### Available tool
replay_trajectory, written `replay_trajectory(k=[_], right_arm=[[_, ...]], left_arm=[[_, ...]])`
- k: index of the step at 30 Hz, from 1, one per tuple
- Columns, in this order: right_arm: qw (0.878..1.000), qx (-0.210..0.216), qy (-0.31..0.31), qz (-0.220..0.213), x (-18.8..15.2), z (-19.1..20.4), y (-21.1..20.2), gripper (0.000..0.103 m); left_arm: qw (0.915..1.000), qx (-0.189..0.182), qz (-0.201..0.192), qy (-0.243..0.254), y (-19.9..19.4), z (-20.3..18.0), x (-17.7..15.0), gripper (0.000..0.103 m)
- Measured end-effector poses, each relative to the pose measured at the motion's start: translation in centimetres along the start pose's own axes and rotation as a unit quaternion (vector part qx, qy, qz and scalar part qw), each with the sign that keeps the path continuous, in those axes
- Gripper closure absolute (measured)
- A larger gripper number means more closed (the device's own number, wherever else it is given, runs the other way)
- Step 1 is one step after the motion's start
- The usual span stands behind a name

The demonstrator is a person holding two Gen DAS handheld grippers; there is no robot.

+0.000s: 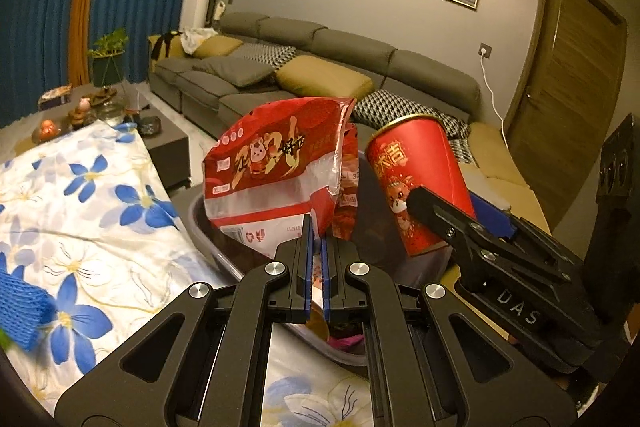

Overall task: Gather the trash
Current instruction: 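Carry the red cup and red snack bag over the grey bin, then open both tools over the grey bin to drop the cup and bag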

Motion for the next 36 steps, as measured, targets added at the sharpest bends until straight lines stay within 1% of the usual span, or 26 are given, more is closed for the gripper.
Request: replay_trajectory(k=[8, 10, 11, 12, 13, 14, 15, 17, 18, 20, 22, 23, 24, 26, 28, 29, 31, 33, 35, 36], right_arm=[[1.000, -0.003, 0.005, 0.006, 0.2, -0.5, 0.8, 0.046], [1.000, -0.004, 0.007, 0.007, 0.3, -0.7, 0.9, 0.046], [1.000, -0.004, 0.008, 0.007, 0.3, -0.8, 1.0, 0.045], [1.000, -0.004, 0.009, 0.008, 0.3, -0.8, 1.1, 0.045], [1.000, -0.003, 0.012, 0.007, 0.4, -0.9, 1.1, 0.044], [1.000, -0.003, 0.014, 0.005, 0.4, -1.0, 1.2, 0.043], [1.000, -0.001, 0.018, 0.005, 0.5, -1.0, 1.2, 0.043], [1.000, 0.005, 0.024, 0.001, 0.7, -1.2, 1.2, 0.040], [1.000, 0.005, 0.026, 0.000, 0.7, -1.2, 1.2, 0.037], [1.000, 0.008, 0.029, -0.004, 1.0, -1.2, 0.8, 0.036], [0.999, 0.008, 0.031, -0.011, 1.1, -1.1, 0.2, 0.033], [0.999, 0.009, 0.030, -0.018, 1.2, -0.9, -0.3, 0.031], [0.999, 0.009, 0.030, -0.023, 1.3, -0.8, -0.7, 0.027], [0.999, 0.013, 0.024, -0.032, 1.3, 0.0, -1.7, 0.025], [0.999, 0.021, 0.017, -0.034, 1.2, 1.0, -2.3, 0.021], [0.999, 0.026, 0.012, -0.035, 1.0, 1.6, -2.5, 0.020], [0.999, 0.041, 0.001, -0.032, 0.5, 3.2, -2.9, 0.018], [0.998, 0.059, -0.009, -0.025, -0.1, 5.0, -3.1, 0.018], [0.997, 0.076, -0.021, -0.015, -0.8, 7.0, -2.8, 0.018], [0.996, 0.087, -0.032, -0.005, -1.5, 8.5, -2.4, 0.018]], left_arm=[[0.9993, -0.027, 0.019, -0.015, 1.6, -0.1, -0.6, 0.100], [0.9990, -0.034, 0.023, -0.015, 2.0, 0.0, -0.7, 0.096], [0.9988, -0.041, 0.024, -0.015, 2.1, -0.1, -0.8, 0.090], [0.9989, -0.039, 0.023, -0.014, 2.2, 0.1, -0.8, 0.073], [0.9994, -0.026, 0.020, -0.013, 2.2, 0.5, -1.0, 0.064], [0.9997, -0.016, 0.015, -0.014, 2.1, 0.9, -1.1, 0.043], [0.9997, -0.010, 0.011, -0.021, 1.9, 1.4, -1.2, 0.031], [0.9990, 0.004, 0.006, -0.044, 1.4, 3.0, -1.5, 0.021], [0.9982, 0.018, 0.006, -0.057, 1.0, 4.1, -1.7, 0.017], [0.9969, 0.040, 0.004, -0.068, 0.3, 5.7, -1.8, 0.014], [0.9936, 0.080, -0.008, -0.080, -1.2, 7.9, -2.0, 0.010], [0.9915, 0.099, -0.014, -0.083, -1.9, 8.7, -2.1, 0.009], [0.9888, 0.121, -0.021, -0.086, -2.9, 9.7, -2.3, 0.008], [0.9838, 0.152, -0.031, -0.090, -4.7, 11.5, -2.6, 0.008], [0.9769, 0.187, -0.042, -0.095, -6.8, 13.4, -3.2, 0.007], [0.9728, 0.206, -0.045, -0.096, -7.8, 14.5, -3.6, 0.007], [0.9620, 0.251, -0.048, -0.097, -9.8, 16.7, -4.2, 0.007], [0.9484, 0.294, -0.049, -0.108, -12.0, 19.2, -5.3, 0.007], [0.9384, 0.318, -0.047, -0.125, -13.6, 21.4, -5.9, 0.007], [0.9308, 0.335, -0.045, -0.139, -14.6, 22.8, -6.5, 0.007]])
Point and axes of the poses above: each gripper's, at about its wrist camera, not at the fingertips, and y roughly the way its jaws point, z to its left, x to its top, the point moved 8 cm from there along y, roughly the way its jaws point, and after that the axes turned 8 degrees about x, right-handed, at the moved point
